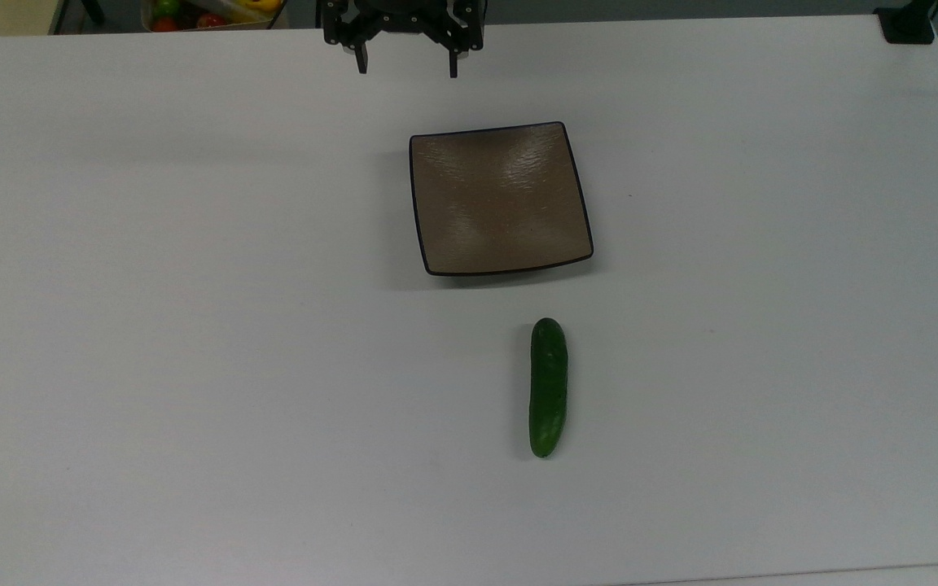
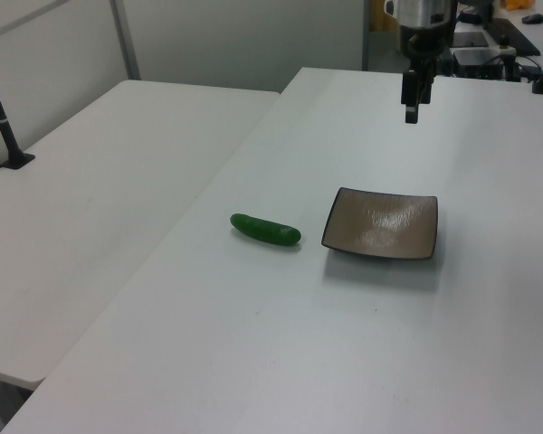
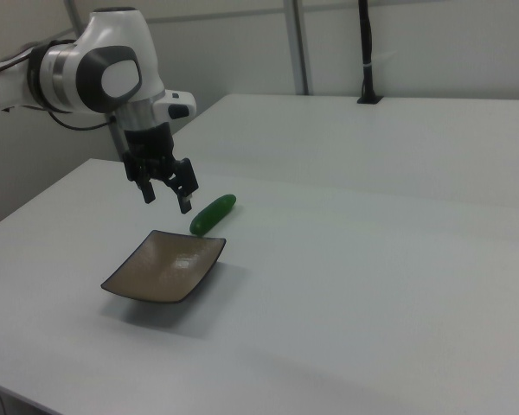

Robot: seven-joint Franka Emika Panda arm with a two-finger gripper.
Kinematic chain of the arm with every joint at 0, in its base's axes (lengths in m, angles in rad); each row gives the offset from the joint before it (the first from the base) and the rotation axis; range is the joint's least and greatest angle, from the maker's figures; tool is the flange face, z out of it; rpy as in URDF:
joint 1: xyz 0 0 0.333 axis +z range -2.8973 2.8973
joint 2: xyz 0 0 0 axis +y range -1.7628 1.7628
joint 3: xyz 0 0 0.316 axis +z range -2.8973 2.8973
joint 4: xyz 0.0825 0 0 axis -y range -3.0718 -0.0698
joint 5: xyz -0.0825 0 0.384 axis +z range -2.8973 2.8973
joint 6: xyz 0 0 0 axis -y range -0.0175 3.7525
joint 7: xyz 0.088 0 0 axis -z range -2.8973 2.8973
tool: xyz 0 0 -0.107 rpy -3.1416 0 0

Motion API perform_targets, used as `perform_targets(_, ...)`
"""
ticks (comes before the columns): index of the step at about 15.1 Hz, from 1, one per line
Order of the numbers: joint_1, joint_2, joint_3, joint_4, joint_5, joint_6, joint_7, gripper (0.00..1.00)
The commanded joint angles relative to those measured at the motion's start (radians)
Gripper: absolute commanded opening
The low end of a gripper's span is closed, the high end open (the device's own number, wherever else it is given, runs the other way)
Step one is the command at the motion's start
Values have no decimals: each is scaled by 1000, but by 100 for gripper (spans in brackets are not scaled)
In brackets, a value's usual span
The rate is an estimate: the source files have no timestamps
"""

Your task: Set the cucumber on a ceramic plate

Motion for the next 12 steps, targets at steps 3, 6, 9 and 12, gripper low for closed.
perform_targets(3,-14,-21,2,-4,-10,22,-20,100)
perform_targets(6,-12,-12,2,-5,-10,24,-20,100)
perform_targets(9,-12,-12,2,-5,-10,30,-19,100)
perform_targets(12,-11,-7,2,-4,-8,35,-5,100)
